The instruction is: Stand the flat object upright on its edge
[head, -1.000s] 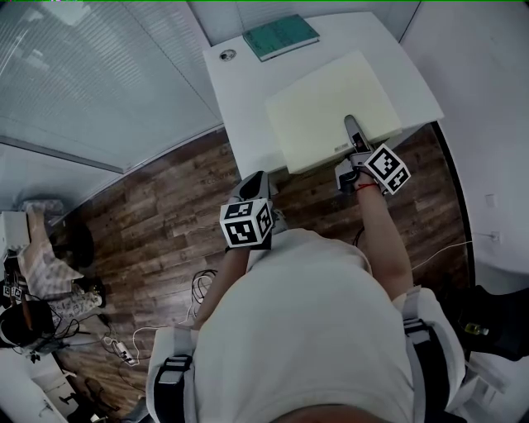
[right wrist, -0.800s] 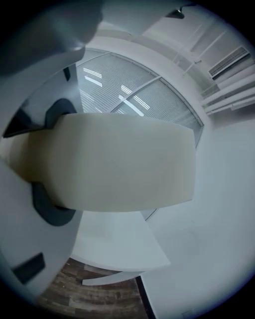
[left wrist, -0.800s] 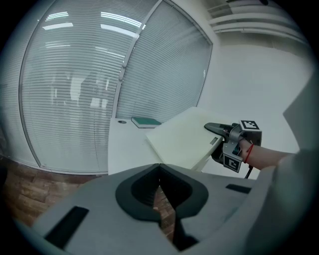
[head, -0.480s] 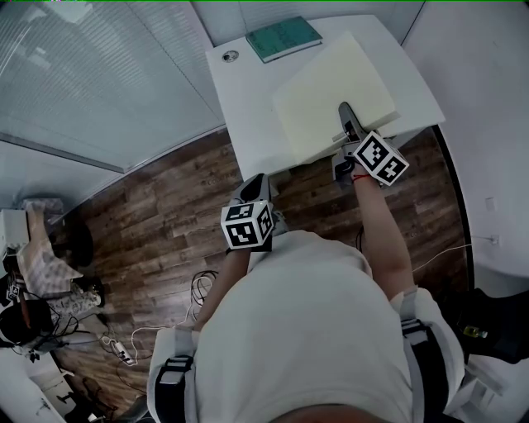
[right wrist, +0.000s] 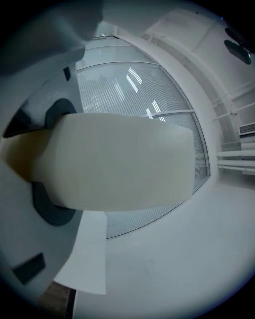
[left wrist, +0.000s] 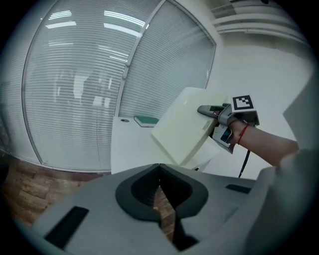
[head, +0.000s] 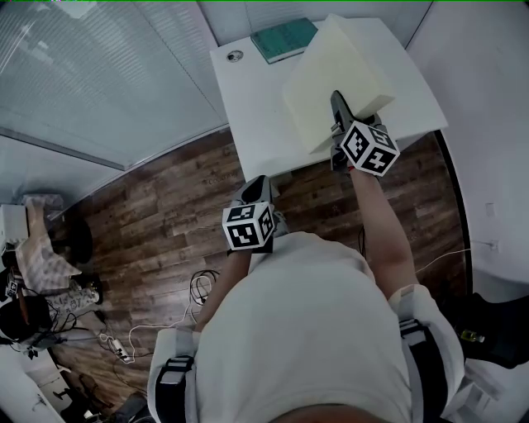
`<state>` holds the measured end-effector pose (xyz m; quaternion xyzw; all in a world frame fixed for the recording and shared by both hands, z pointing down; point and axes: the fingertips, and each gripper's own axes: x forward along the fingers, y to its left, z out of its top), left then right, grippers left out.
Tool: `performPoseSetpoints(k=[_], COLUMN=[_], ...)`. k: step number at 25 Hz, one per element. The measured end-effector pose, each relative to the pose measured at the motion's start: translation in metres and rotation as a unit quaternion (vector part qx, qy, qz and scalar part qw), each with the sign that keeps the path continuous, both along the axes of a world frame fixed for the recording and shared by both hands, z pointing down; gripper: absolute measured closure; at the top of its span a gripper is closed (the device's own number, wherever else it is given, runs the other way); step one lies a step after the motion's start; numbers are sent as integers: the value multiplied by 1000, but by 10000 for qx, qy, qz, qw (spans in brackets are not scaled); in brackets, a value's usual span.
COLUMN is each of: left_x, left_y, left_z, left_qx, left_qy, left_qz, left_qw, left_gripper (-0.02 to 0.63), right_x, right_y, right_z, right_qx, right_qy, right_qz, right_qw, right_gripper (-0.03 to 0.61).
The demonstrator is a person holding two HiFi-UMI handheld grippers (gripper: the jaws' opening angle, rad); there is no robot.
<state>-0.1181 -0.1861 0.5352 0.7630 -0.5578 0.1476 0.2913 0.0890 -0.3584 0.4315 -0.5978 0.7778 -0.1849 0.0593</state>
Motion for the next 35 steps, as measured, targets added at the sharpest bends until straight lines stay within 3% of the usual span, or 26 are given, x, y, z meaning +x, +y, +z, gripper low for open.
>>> performPoseSetpoints(k=[6, 15, 35], left_x=[2, 0, -10], left_y=[-1, -5, -3], left_z=[0, -1, 1], left_qx=[-25, -21, -78], left_qy=[12, -23, -101], left_qz=[9, -6, -69], left_qw=[10000, 10000, 9999], left_gripper=[594, 594, 594], right_x=[-17, -43, -69], right_y=[-13, -27, -34], right_z=[-10, -12, -1], right_qx=[211, 449, 594], right_qy=[718, 1410, 1943], right_qz=[-51, -114, -265], right_qw=[9972, 9889, 9788], right_gripper=[319, 318, 302])
